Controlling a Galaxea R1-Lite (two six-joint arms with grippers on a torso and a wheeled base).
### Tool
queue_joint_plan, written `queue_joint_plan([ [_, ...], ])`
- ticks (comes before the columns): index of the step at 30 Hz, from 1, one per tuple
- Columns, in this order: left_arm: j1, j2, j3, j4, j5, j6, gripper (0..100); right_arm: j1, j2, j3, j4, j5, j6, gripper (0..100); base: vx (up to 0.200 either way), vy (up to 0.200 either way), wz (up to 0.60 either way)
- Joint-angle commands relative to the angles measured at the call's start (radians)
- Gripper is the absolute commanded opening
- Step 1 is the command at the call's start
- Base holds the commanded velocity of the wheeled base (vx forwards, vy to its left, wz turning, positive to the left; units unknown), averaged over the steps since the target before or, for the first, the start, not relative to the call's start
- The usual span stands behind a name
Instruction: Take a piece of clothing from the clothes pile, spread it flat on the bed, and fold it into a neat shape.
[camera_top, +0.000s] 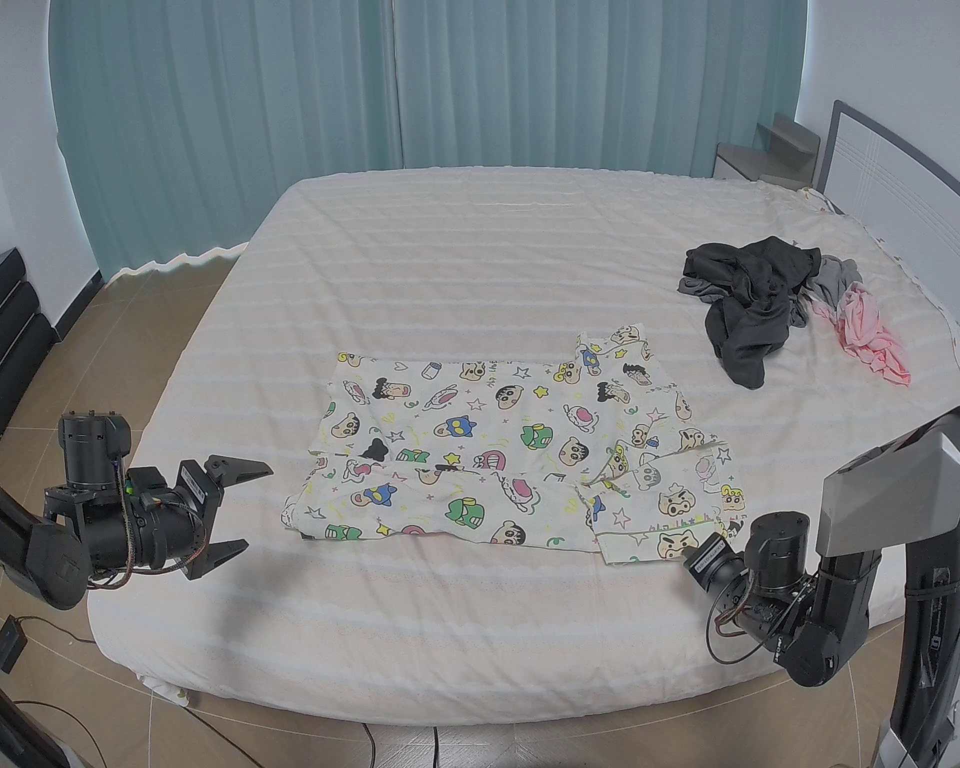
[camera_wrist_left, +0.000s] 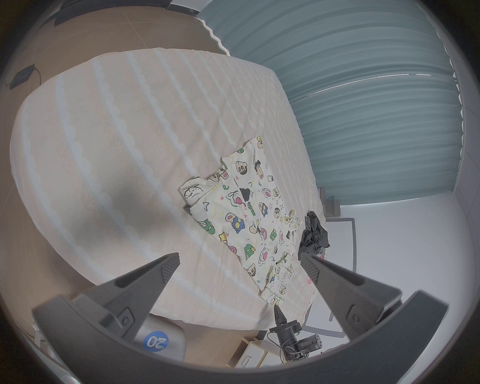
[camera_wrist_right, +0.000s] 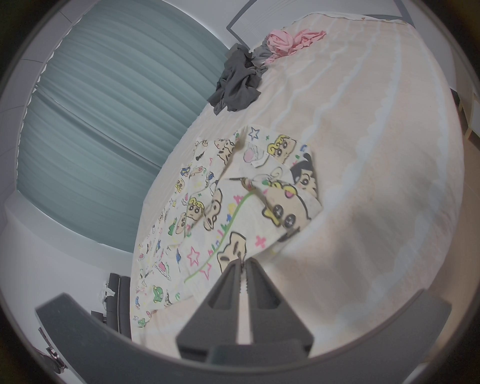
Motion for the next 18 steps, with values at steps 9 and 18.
queue_joint_plan([
  [9,0.001,0.001,0.0,0.0,-0.001,0.0,100,0.048,-0.028,0.052,-0.013,-0.046,0.002,100,0.0,0.0,0.0],
  [18,0.001,0.001,0.0,-0.002,0.001,0.0,100,0.177,-0.238,-0.005,0.002,0.034,-0.03,100,0.0,0.0,0.0],
])
